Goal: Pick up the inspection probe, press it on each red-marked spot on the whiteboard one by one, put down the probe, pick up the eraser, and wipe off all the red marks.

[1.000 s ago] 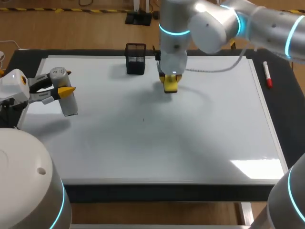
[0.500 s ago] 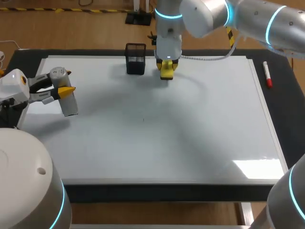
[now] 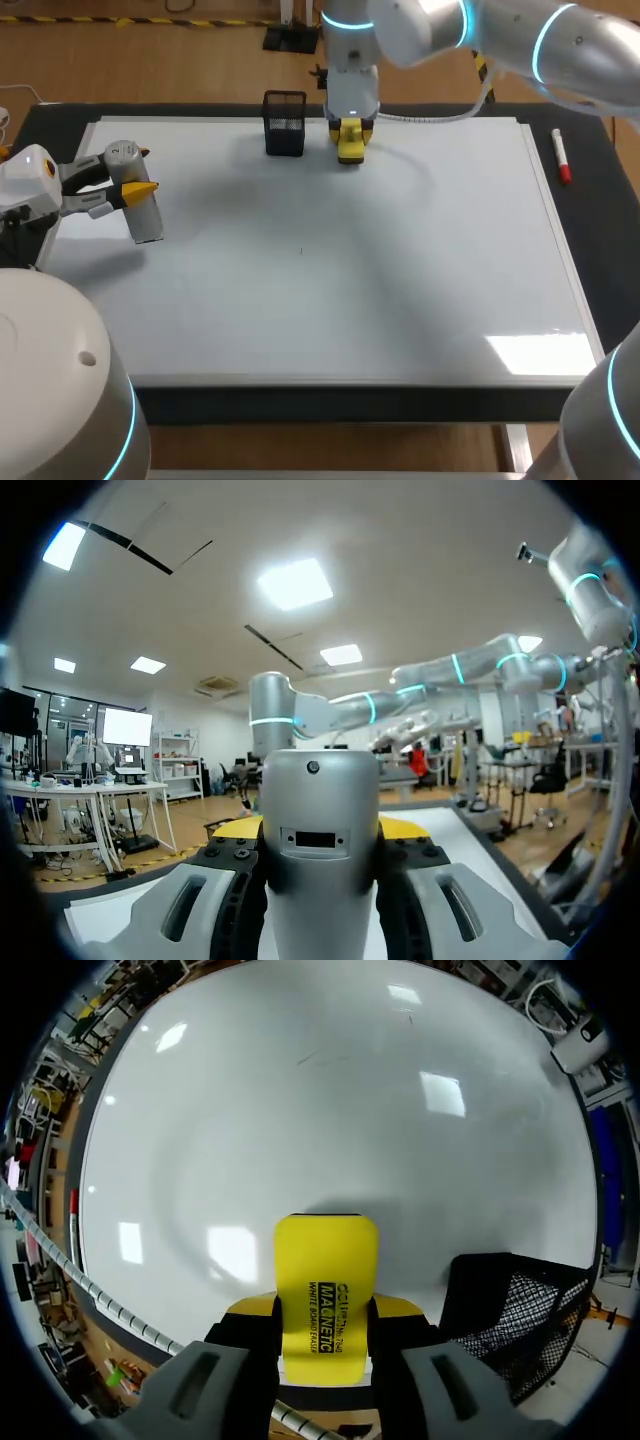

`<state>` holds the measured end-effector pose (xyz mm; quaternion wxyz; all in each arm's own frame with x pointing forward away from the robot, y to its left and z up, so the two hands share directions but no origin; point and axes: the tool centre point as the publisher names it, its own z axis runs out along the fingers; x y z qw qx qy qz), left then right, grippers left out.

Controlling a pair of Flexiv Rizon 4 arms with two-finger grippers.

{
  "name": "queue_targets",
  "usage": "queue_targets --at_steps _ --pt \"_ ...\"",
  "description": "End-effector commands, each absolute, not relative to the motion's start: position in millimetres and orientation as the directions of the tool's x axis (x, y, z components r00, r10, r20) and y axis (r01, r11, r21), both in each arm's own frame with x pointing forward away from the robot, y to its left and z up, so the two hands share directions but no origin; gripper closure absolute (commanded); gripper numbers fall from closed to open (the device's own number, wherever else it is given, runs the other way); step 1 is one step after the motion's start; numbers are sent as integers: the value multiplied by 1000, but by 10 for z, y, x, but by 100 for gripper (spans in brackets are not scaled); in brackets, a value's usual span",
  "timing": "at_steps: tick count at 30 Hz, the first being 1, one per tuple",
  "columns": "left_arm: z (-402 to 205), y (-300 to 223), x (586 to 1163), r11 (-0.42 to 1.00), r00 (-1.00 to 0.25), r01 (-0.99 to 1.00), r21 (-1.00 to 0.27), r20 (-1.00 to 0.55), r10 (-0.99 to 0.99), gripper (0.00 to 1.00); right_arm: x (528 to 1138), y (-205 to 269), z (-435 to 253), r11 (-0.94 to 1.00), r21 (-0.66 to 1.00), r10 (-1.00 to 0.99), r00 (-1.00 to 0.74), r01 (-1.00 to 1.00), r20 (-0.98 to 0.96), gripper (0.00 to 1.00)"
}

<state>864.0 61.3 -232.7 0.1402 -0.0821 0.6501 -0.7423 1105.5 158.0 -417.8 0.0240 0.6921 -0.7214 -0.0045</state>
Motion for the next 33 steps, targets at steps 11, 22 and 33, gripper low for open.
queue_targets --at_steps 11,22,33 --pt "-2315 612 8638 -114 -947 101 -988 -60 -316 100 11217 1592 -4271 36 73 -998 -33 -997 45 100" --pt "-2315 612 8638 -114 -947 101 -988 -60 -316 100 11160 1585 -4274 39 73 -998 -35 -997 61 20" --pt "-2315 612 8638 -114 -947 101 -988 -60 -316 100 11090 1398 -4110 90 47 -995 -88 -995 44 0"
